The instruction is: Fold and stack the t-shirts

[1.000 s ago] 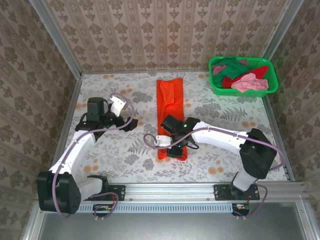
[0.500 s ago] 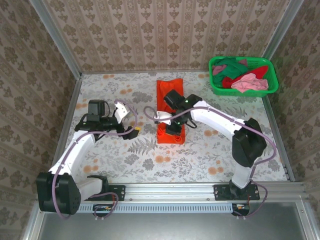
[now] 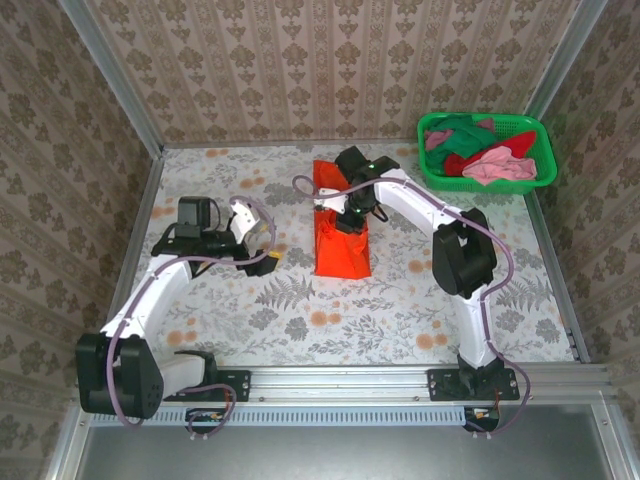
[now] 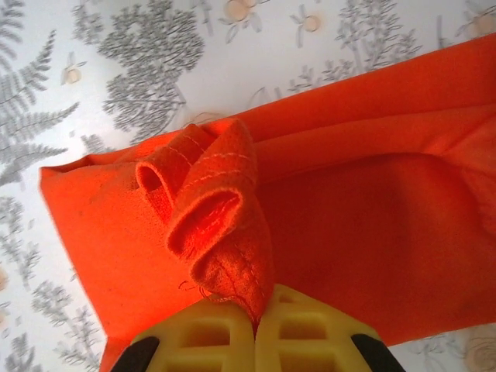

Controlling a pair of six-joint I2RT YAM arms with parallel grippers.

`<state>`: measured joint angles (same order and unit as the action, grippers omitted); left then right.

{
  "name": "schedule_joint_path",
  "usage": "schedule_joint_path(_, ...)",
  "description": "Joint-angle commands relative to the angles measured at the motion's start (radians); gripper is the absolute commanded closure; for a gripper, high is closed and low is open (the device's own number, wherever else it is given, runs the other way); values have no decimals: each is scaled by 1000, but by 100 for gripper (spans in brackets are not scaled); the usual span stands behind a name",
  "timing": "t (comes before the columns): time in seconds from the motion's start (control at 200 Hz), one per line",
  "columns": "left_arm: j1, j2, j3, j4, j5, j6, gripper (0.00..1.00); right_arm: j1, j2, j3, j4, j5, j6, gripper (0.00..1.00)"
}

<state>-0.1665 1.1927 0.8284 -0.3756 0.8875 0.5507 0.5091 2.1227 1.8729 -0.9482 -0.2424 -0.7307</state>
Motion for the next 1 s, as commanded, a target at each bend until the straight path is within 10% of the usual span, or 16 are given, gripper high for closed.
schedule_joint_path(0.0,9,16,44,-29,45,33,0,-3,42,49,4,33,-12,100)
schedule_joint_path(0.605,2,45,54,-24,89,27,0,-4,133,49,150,106,61,96)
schedule_joint_path(0.77,-10,55,40,6,98,3,0,-4,139,38,257,154,110,78)
schedule_joint_path(0.995,-50,109,15,157,61,-144,0,-27,-4,-129,548,259,364,30)
